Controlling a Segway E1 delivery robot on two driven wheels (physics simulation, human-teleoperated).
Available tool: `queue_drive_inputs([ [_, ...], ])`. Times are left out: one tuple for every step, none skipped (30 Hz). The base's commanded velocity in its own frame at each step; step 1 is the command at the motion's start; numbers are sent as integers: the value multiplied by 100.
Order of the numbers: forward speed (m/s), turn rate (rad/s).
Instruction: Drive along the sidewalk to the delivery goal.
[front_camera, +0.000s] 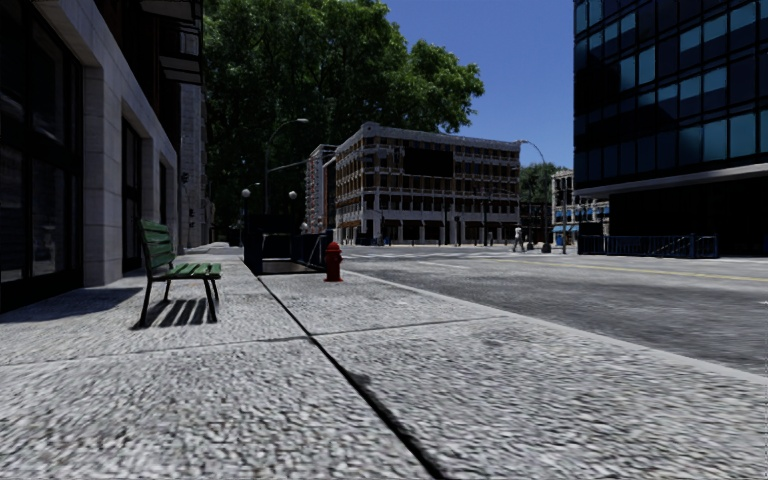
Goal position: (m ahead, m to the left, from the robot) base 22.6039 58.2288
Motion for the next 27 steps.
queue_drive_inputs([
  [200,18],
  [200,18],
  [200,18],
  [200,19],
  [200,19],
  [200,21],
  [200,24],
  [200,25],
  [200,25],
  [200,25],
  [200,26],
  [200,29],
  [200,32],
  [200,32],
  [200,34],
  [200,34],
  [200,34],
  [200,34],
  [200,34],
  [200,34],
  [200,34],
  [200,34],
  [200,34],
  [200,34],
  [200,34],
  [200,34],
  [200,34],
])
